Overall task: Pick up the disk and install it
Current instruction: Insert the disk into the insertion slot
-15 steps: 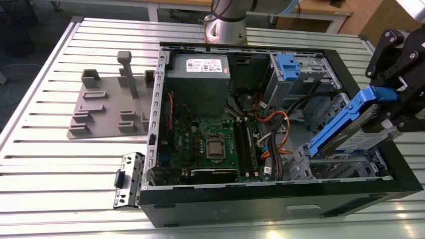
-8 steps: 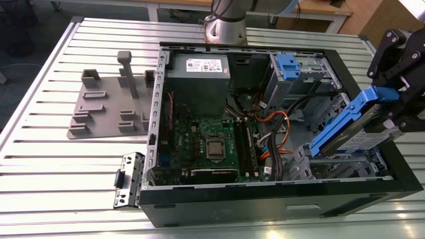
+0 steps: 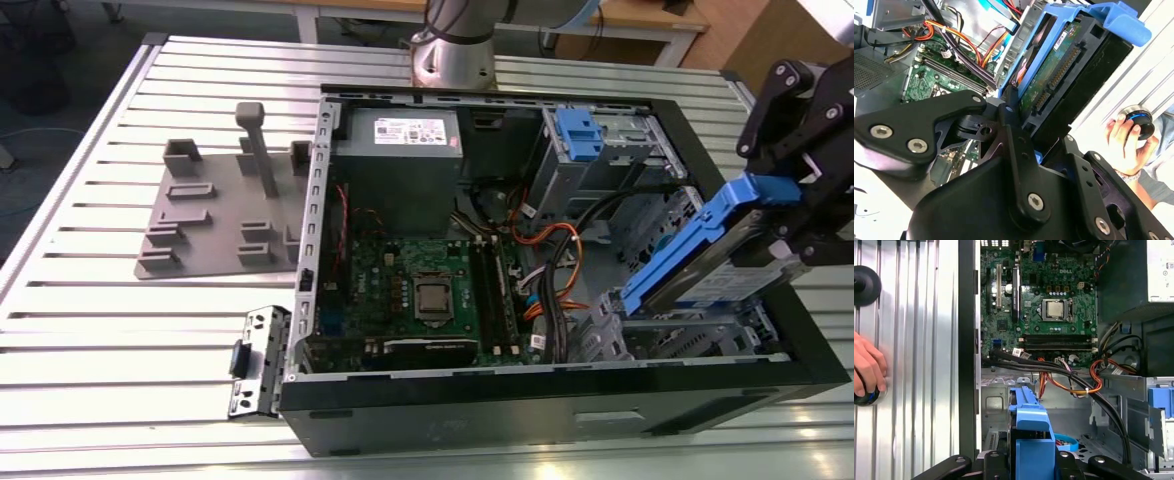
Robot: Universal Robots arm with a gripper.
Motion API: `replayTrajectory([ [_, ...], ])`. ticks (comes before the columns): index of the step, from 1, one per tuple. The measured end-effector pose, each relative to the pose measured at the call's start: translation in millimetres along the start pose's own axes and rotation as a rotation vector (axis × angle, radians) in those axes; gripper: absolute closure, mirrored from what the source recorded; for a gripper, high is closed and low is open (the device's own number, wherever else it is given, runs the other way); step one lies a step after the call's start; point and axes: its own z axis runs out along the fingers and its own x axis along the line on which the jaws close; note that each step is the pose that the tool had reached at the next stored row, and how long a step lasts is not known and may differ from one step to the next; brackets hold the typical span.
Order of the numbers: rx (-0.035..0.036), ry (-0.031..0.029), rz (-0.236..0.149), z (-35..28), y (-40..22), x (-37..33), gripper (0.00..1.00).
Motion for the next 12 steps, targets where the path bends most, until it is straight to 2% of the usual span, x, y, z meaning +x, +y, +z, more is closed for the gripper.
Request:
replayTrajectory([
  [12,0.0,-0.0003,0.0,8.9,1.4,-1.2,0.64],
])
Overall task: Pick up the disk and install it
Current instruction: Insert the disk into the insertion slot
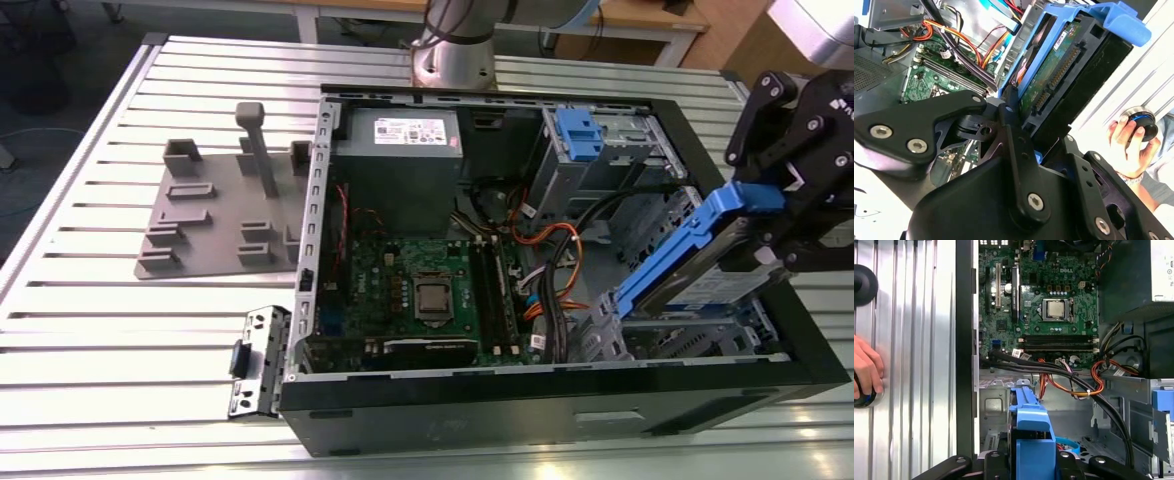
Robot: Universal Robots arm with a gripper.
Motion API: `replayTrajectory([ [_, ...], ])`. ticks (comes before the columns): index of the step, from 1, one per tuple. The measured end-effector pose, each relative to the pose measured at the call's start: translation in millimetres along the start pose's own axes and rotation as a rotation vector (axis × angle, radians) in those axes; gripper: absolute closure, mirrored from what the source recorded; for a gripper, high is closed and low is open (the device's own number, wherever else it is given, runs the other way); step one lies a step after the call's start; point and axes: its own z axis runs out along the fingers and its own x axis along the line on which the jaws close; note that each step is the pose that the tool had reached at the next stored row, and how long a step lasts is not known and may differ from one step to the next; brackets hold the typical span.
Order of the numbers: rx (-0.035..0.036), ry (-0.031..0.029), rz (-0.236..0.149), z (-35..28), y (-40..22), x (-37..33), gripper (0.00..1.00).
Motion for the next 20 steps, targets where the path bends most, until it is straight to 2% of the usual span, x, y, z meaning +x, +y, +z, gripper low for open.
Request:
replayTrajectory([
  [7,0.0,-0.0001,0.0,7.0,-0.2,-0.5,0.64],
  [20,-0.0001,0.0,0.0,30.5,-0.8,0.7,0.64],
])
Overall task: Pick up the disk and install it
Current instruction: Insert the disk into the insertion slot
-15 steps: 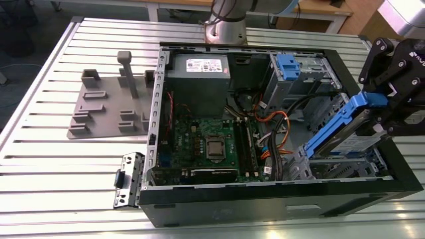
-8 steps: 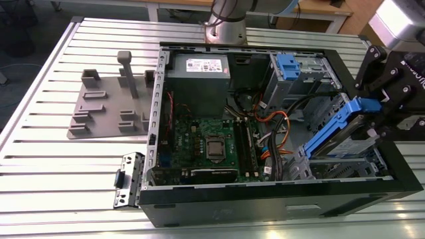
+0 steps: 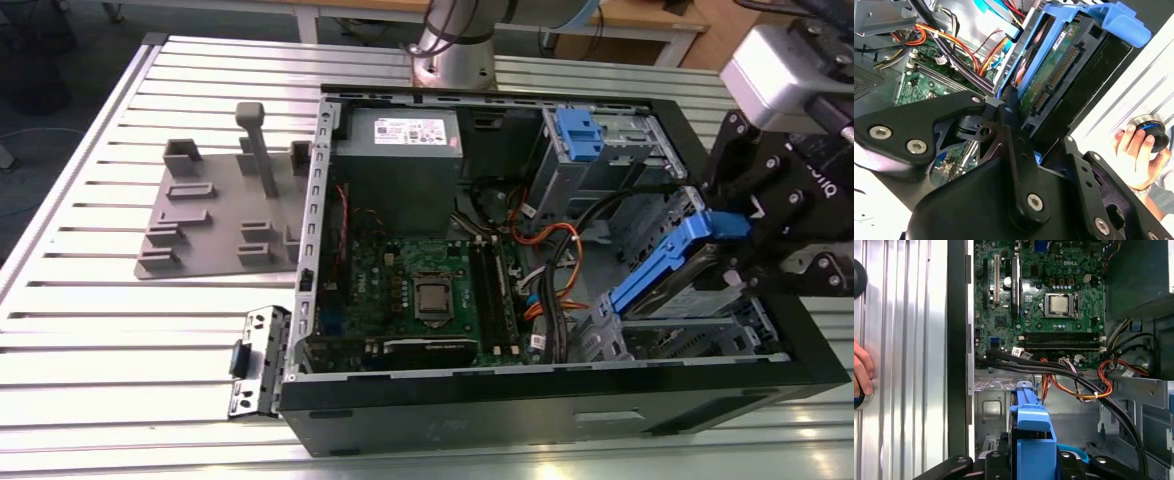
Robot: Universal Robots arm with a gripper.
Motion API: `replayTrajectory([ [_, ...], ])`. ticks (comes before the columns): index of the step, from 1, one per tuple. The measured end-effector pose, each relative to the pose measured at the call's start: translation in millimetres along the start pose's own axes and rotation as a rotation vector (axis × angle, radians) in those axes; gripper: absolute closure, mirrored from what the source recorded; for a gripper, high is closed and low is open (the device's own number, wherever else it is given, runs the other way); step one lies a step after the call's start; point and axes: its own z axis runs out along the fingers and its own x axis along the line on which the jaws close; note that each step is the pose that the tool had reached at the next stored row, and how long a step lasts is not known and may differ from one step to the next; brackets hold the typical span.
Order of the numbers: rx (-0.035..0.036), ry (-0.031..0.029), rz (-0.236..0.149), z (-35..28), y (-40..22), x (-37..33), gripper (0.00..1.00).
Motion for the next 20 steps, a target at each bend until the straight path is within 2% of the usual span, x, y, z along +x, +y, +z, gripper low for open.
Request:
replayTrajectory([
  [3,0.0001,0.0001,0.0,4.6,-0.1,0.2,0.64],
  [10,0.0,0.0004,0.0,4.9,-0.1,0.3,0.64],
  [11,0.0001,0.0001,0.0,5.0,-0.1,0.3,0.63],
  [12,0.0,0.0001,0.0,4.9,-0.1,0.3,0.56],
  [20,0.0,0.0001,0.0,5.0,-0.1,0.3,0.58],
])
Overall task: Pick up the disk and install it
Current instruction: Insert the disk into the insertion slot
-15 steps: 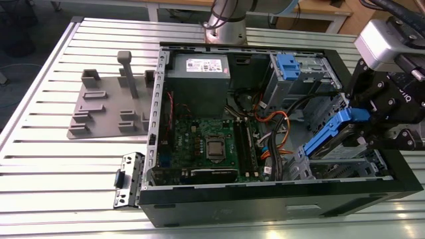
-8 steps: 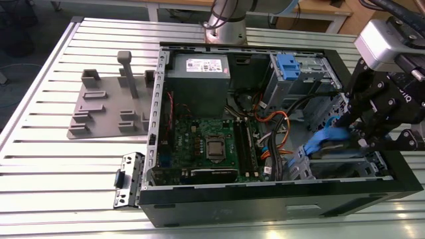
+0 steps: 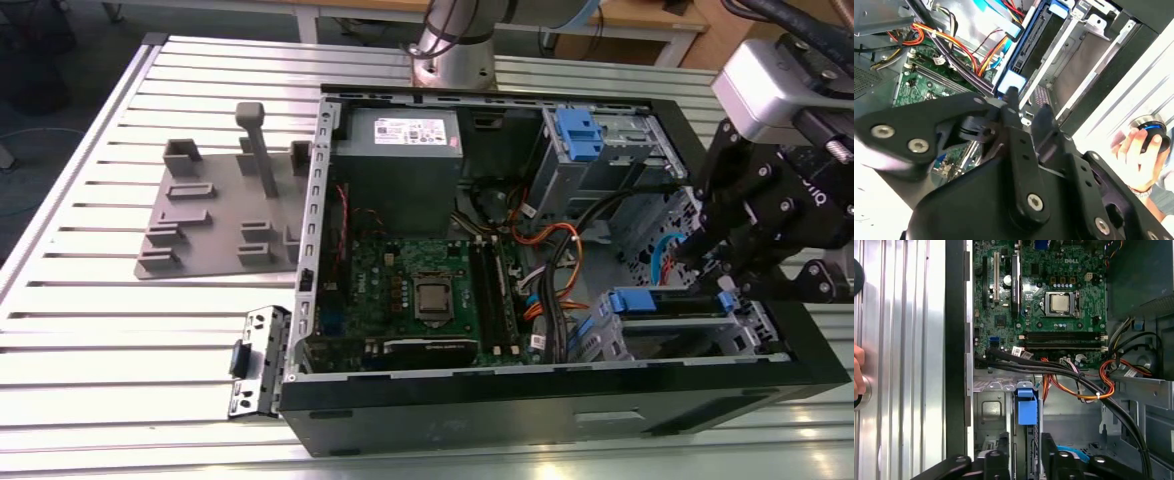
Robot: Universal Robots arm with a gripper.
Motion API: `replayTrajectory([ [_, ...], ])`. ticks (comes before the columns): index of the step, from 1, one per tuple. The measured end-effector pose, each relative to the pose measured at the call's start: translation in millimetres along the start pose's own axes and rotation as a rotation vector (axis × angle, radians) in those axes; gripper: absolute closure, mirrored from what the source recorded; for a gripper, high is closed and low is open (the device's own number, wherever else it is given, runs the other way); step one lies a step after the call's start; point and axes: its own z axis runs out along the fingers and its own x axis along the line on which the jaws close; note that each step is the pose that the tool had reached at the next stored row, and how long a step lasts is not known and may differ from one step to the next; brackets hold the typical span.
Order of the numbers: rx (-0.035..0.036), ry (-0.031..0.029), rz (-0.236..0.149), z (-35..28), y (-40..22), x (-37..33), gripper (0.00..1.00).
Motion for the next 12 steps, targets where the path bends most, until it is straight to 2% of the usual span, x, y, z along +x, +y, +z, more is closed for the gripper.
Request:
replayTrajectory([
  [2,0.0,0.0,0.0,0.0,0.0,0.0,0.7],
  [3,0.0,0.0,0.0,0.1,0.0,0.0,0.7],
  [5,0.0,0.0001,0.0,0.0,0.0,0.0,0.82],
  [6,0.0,0.0,0.0,0.1,0.0,0.0,0.82],
  [7,0.0,0.0,0.0,0.1,0.0,0.0,0.87],
  [12,0.0,0.0,0.0,0.1,0.0,0.0,0.9],
])
